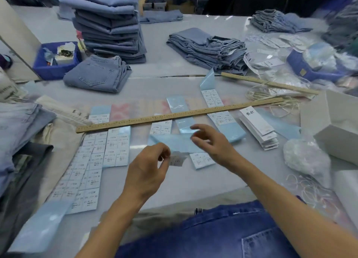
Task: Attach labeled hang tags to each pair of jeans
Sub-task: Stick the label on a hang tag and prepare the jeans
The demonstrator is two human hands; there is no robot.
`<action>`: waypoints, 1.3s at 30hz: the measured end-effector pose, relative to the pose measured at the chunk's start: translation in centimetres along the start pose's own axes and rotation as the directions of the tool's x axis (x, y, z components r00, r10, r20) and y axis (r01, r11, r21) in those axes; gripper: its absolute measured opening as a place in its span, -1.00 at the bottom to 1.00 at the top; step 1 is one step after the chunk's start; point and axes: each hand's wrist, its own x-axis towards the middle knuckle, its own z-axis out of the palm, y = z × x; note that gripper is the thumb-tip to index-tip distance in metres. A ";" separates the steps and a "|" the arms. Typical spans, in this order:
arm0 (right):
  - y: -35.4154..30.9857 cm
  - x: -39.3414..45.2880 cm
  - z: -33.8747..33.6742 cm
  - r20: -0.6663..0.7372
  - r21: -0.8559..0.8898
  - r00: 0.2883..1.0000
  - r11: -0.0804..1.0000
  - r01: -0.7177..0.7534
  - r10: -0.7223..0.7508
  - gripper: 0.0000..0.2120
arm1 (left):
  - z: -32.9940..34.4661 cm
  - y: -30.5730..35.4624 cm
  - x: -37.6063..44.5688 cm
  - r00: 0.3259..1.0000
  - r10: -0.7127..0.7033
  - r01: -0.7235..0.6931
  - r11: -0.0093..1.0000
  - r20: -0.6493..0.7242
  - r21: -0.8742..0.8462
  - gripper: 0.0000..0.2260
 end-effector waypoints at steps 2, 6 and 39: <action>-2.7 -4.6 0.3 0.073 -0.167 0.994 0.982 0.091 -0.080 -0.74 | 0.1 2.5 -0.6 0.994 0.102 -0.102 0.995 0.036 0.010 -0.81; -5.0 -11.6 -1.7 -0.077 -0.405 0.980 0.904 0.137 -0.183 -0.91 | 0.8 7.7 -1.4 0.952 0.291 -0.290 0.957 0.097 -0.024 -0.76; 4.3 -21.7 -8.4 -0.562 0.827 0.388 0.506 0.245 0.731 -0.67 | 29.1 15.0 14.6 0.889 -0.116 0.178 0.979 0.443 -0.100 -0.78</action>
